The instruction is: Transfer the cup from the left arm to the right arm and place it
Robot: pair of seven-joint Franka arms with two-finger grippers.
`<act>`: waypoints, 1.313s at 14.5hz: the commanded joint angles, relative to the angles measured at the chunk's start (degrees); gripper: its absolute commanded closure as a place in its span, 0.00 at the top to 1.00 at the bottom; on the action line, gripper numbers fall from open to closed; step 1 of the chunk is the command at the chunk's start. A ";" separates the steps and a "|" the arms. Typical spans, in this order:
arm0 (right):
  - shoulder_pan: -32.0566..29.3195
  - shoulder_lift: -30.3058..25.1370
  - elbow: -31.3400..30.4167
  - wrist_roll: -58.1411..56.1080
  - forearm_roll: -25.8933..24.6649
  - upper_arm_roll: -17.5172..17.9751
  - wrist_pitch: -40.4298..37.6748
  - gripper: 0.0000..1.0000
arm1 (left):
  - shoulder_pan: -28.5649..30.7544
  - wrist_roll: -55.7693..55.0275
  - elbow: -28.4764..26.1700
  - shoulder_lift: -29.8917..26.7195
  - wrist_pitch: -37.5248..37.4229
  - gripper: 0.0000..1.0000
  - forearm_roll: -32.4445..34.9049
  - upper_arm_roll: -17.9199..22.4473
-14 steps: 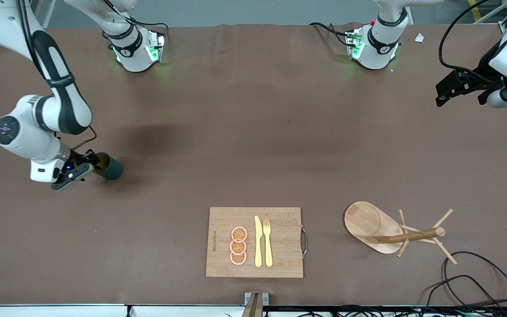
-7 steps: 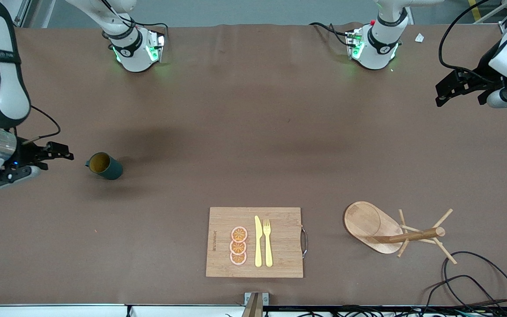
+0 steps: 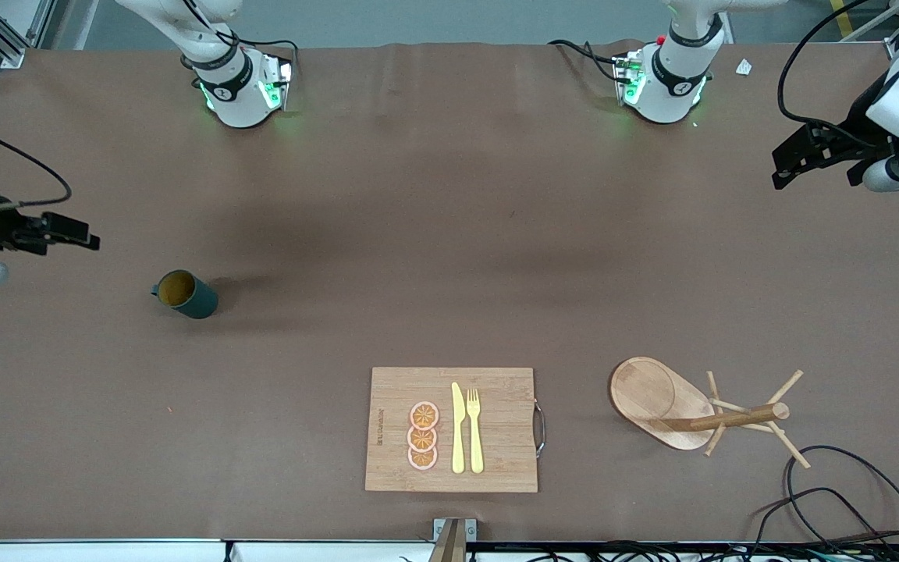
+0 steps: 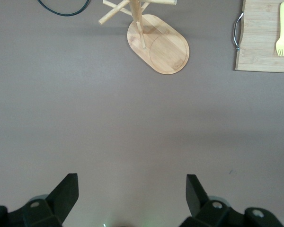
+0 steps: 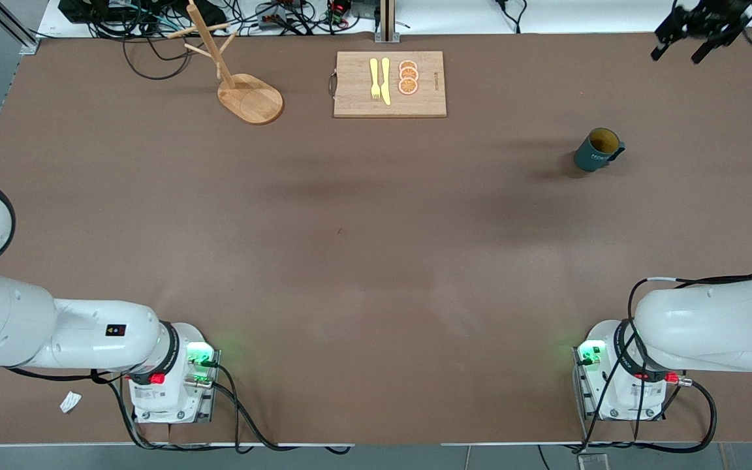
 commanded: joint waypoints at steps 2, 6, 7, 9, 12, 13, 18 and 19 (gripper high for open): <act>3.95 -1.13 5.36 7.81 -3.49 0.03 -6.11 1.00 | 0.11 -0.40 0.79 0.28 -0.27 1.00 0.23 -0.28; 5.97 -6.13 2.65 11.16 -3.93 0.47 -7.36 1.00 | -0.15 -0.31 0.35 0.20 0.08 1.00 1.98 -0.36; 6.15 -7.62 1.33 11.16 -3.93 0.64 -7.09 1.00 | -0.24 -0.40 0.09 0.02 0.78 1.00 3.56 -1.41; 6.68 -10.17 -0.08 11.43 -3.93 1.25 -7.09 1.00 | 0.11 -0.57 -0.18 0.02 1.58 1.00 5.68 -3.44; 6.85 -18.51 -10.51 11.96 -4.02 3.01 -1.31 1.00 | 0.81 0.21 0.09 0.28 1.75 1.00 4.11 -2.57; 6.85 -19.67 -12.46 12.04 -3.94 3.54 0.10 1.00 | 1.68 0.30 0.18 0.28 1.75 1.00 2.27 -2.04; 6.50 -19.50 -12.83 12.57 -3.76 3.72 1.52 1.00 | 4.33 0.48 0.79 0.64 1.84 1.00 -0.65 -2.04; 6.33 -19.50 -12.84 12.57 -3.67 3.55 1.44 1.00 | 4.24 0.31 0.79 0.72 1.84 1.00 -0.21 -2.04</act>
